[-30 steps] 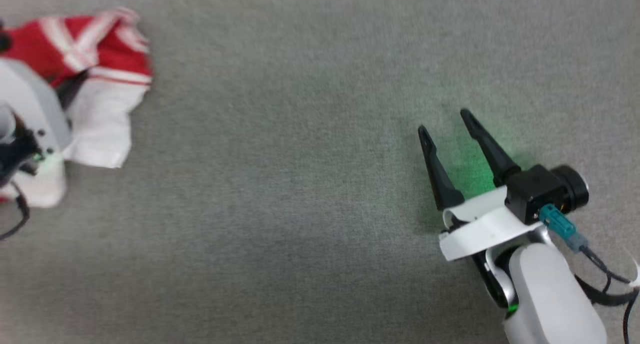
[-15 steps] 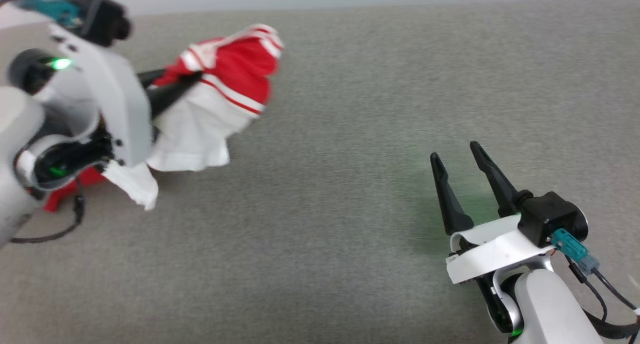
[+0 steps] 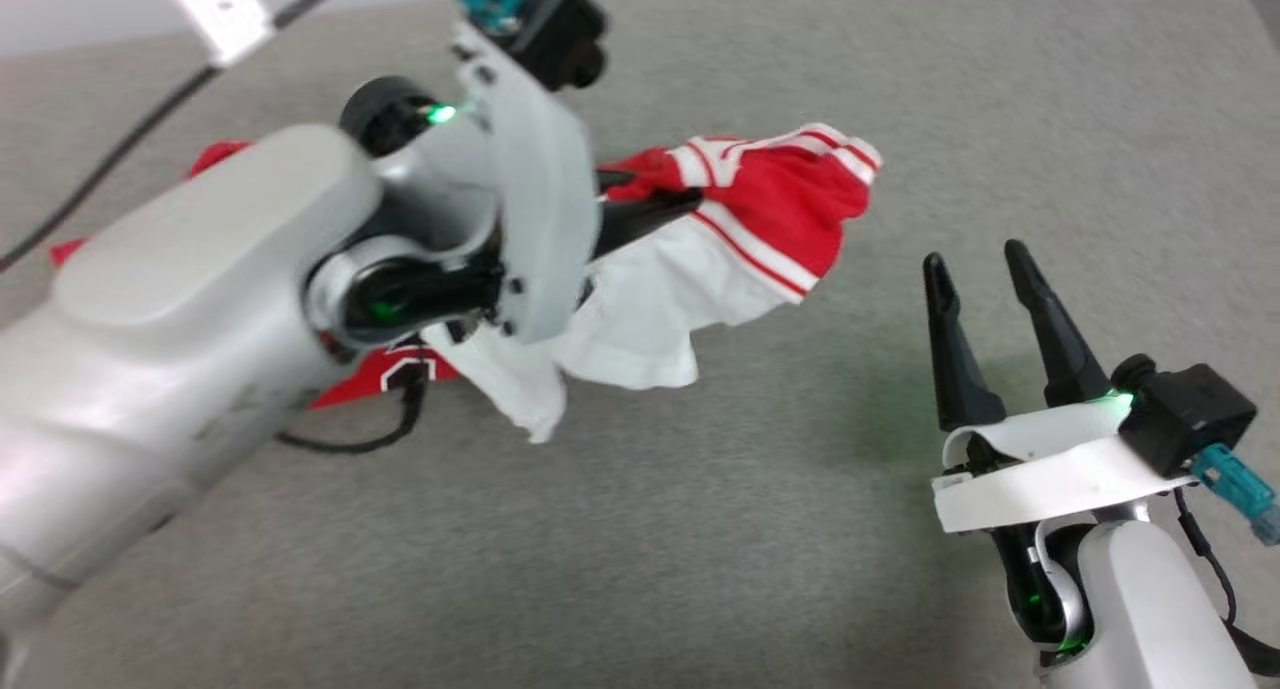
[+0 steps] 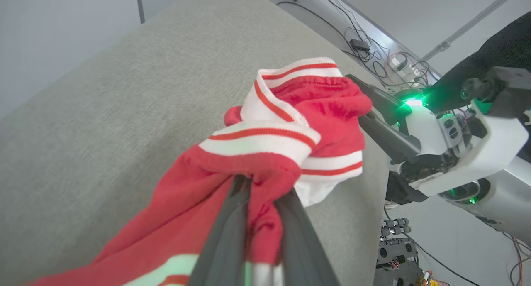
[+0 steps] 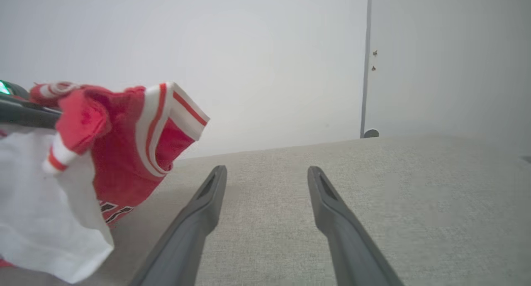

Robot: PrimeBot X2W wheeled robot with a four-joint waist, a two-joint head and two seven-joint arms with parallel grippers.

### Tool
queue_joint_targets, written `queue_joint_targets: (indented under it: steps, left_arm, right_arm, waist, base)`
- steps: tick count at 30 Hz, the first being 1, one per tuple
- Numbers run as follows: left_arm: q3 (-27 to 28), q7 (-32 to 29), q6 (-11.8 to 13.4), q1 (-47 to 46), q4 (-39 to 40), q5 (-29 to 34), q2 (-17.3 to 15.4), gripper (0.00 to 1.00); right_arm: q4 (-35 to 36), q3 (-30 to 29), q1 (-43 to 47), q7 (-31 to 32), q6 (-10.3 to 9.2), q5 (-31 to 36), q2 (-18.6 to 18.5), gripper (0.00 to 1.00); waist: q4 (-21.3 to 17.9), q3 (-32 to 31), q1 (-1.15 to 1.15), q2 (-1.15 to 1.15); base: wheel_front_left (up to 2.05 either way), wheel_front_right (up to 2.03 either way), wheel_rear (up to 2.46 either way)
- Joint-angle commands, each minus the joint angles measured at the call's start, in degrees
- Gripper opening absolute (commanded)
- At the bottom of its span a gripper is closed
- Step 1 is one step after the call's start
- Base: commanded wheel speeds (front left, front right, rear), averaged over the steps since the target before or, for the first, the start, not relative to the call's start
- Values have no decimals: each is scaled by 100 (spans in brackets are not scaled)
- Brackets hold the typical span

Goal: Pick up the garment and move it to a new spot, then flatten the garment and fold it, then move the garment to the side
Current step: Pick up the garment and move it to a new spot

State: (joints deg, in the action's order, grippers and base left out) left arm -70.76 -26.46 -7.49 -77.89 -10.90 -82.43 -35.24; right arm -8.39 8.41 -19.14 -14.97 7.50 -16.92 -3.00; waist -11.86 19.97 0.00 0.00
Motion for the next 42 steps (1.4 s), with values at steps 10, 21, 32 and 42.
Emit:
queue_joint_targets:
  steps: [10, 21, 32, 42]
  left_arm:
    - [-173, 203, 5, 41, -1364, 568, 469, 0]
    - [-289, -56, 11, 362, -2214, 1220, 390, 0]
    - [-270, 563, 11, 226, -2105, 1127, 562, 100]
    - [-69, 1884, 10, 425, -1497, 422, 624, 100]
  right_arm:
    - [223, 205, 29, -29, -2, -566, 15, 100]
    - [320, 256, 55, -29, -2, -778, 15, 100]
    - [155, 267, -102, -29, -2, -384, 12, 100]
    - [-218, 147, -114, -29, -2, 366, 8, 100]
  waist:
    - [-1265, 803, 0, 0]
    - [-1487, 995, 0, 0]
    - [-1031, 718, 0, 0]
    - [-159, 70, 0, 0]
  base:
    - [0, 0, 0]
    - [0, 0, 0]
    - [0, 0, 0]
    - [0, 0, 0]
